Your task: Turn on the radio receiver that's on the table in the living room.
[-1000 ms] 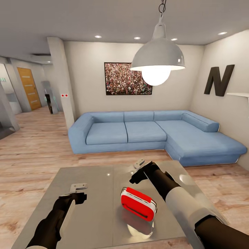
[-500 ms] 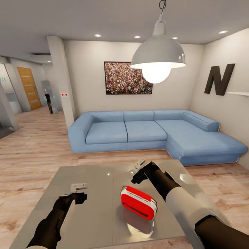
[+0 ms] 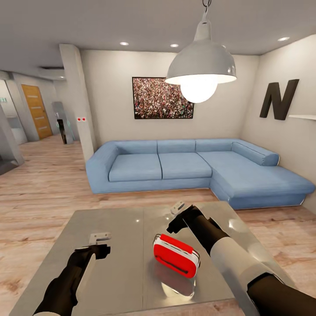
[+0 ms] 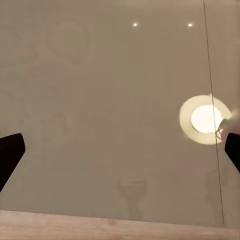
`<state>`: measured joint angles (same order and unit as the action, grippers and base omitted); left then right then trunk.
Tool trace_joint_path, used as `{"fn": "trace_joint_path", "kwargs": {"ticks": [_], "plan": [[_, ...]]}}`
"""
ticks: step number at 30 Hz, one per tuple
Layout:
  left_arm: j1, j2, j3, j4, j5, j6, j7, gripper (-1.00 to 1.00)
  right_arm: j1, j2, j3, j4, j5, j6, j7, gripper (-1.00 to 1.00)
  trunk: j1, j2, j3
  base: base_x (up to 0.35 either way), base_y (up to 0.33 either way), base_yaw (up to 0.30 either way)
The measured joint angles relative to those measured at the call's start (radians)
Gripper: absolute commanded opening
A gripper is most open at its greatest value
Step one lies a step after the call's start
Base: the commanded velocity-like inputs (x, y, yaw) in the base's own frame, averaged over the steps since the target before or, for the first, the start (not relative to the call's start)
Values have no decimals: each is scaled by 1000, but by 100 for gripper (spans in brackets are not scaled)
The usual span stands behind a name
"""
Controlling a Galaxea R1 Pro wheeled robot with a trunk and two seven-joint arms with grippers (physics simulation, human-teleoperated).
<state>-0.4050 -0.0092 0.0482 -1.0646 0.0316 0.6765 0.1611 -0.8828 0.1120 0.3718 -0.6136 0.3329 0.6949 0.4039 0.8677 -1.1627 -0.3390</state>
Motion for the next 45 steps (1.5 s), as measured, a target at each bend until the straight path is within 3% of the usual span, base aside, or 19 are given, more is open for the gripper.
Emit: {"fn": "trace_joint_path", "kwargs": {"ticks": [7, 31, 38, 45], "plan": [[0, 0, 0, 0, -1, -1, 1, 100, 0, -4, -1, 11, -3, -57, 0, 100, 27, -49, -22, 0, 0, 0], [0, -2, 0, 0, -1, -1, 1, 100, 1, -7, -1, 17, -2, -64, -4, 100, 119, -217, -97, 0, 0, 0], [0, -2, 0, 0, 3, 0, -6, 100, 0, -35, -5, 16, 1, -66, -6, 100, 119, -217, -97, 0, 0, 0], [0, -1, -1, 0, 4, -3, -8, 100, 0, -38, -4, 15, 2, -66, -6, 100, 119, -217, -97, 0, 0, 0]]}}
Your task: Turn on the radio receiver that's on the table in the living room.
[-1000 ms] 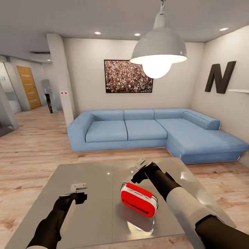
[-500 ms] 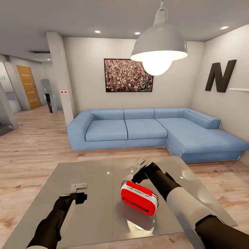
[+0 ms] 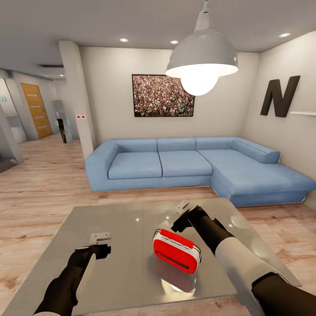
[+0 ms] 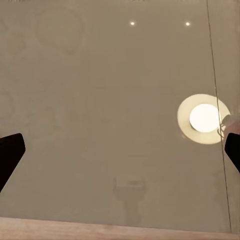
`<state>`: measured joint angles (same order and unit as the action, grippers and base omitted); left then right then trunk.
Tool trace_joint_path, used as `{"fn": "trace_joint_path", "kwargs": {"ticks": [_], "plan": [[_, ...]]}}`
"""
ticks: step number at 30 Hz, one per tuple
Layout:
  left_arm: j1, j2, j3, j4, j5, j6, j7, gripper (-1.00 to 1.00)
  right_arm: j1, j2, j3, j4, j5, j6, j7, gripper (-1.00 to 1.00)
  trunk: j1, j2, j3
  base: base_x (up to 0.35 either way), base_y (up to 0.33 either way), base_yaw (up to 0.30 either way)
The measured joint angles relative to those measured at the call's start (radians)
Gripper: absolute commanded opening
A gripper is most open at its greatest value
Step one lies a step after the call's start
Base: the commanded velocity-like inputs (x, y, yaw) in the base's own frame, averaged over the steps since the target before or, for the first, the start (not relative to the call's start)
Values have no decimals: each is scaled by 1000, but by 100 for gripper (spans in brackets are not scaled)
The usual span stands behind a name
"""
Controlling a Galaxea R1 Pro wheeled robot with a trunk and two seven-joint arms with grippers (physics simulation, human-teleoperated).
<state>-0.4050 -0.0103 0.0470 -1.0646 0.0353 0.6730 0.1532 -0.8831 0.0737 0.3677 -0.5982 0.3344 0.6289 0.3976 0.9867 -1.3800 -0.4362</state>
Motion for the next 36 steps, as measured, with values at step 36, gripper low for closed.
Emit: {"fn": "trace_joint_path", "kwargs": {"ticks": [36], "plan": [[0, 4, 0, 2, -12, -1, 9, 100, 0, 1, 2, 1, 0, 0, 6, 100, 0, 0, 0, 27, 21, 0]]}}
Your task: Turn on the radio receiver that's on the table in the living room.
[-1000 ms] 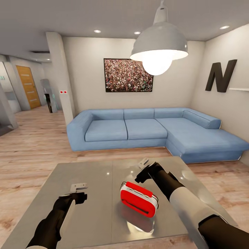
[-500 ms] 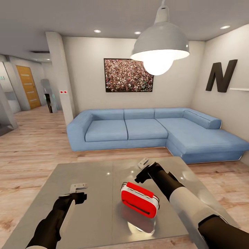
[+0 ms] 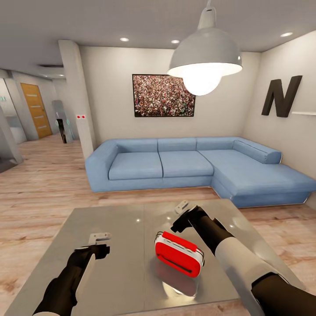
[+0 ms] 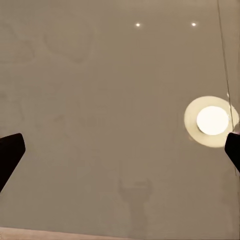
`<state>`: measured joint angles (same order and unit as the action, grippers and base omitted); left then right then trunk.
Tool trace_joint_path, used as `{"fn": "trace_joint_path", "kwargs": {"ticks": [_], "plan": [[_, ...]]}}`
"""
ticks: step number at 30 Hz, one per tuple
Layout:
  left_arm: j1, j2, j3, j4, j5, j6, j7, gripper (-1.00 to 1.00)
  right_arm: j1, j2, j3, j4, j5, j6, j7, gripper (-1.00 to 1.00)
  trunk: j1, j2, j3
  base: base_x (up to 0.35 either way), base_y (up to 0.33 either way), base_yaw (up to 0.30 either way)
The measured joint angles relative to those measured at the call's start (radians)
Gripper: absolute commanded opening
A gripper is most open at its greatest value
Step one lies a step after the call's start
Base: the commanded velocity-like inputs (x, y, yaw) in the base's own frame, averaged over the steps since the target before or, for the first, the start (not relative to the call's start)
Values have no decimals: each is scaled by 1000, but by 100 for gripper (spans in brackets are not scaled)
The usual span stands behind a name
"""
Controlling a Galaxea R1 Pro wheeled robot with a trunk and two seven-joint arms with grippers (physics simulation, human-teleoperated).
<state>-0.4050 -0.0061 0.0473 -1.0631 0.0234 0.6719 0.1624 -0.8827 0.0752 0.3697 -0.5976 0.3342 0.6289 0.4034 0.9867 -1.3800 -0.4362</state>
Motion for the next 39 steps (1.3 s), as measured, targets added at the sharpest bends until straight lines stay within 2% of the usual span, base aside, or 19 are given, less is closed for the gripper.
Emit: {"fn": "trace_joint_path", "kwargs": {"ticks": [24, 39], "plan": [[0, 0, -1, 0, 6, 0, -7, 100, 0, 0, 0, 0, 1, 0, 9, 100, 0, 0, 0, 13, 15, 0], [0, 0, -1, 0, 5, 0, -7, 100, 0, 0, 2, 1, -2, 0, 12, 100, 57, -105, -47, 0, 0, 0]]}}
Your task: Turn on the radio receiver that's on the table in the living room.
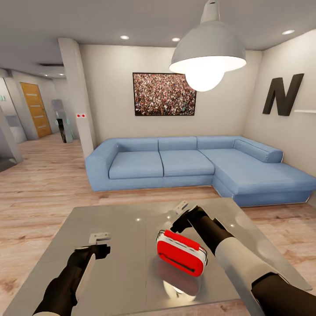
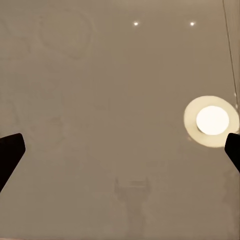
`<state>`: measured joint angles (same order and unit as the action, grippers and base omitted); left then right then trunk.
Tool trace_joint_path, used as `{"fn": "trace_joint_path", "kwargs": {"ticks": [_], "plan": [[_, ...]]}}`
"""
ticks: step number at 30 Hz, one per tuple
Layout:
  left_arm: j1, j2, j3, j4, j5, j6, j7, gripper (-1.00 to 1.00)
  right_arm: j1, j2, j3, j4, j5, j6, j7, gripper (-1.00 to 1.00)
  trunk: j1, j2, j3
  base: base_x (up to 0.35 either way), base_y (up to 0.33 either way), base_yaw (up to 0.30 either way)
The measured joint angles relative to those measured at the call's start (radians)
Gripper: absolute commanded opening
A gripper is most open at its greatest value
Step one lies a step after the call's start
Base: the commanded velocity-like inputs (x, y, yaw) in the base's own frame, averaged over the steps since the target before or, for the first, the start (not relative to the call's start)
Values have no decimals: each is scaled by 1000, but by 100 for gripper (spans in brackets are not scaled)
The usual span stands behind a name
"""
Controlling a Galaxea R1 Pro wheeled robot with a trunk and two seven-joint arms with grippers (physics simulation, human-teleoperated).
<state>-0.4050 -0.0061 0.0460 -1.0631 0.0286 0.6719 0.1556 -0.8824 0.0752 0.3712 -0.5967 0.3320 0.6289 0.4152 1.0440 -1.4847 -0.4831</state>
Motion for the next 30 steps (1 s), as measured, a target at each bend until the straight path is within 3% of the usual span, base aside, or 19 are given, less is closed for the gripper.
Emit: {"fn": "trace_joint_path", "kwargs": {"ticks": [14, 30], "plan": [[0, 0, 0, 0, -1, 0, 1, 100, 0, 0, 0, 9, 0, 0, 2, 100, 54, -98, -44, 0, 0, 0], [0, 1, 0, 2, -2, -1, 4, 100, 0, 0, 0, 9, 2, -1, 1, 100, 54, -98, -44, 17, -1, 0]]}}
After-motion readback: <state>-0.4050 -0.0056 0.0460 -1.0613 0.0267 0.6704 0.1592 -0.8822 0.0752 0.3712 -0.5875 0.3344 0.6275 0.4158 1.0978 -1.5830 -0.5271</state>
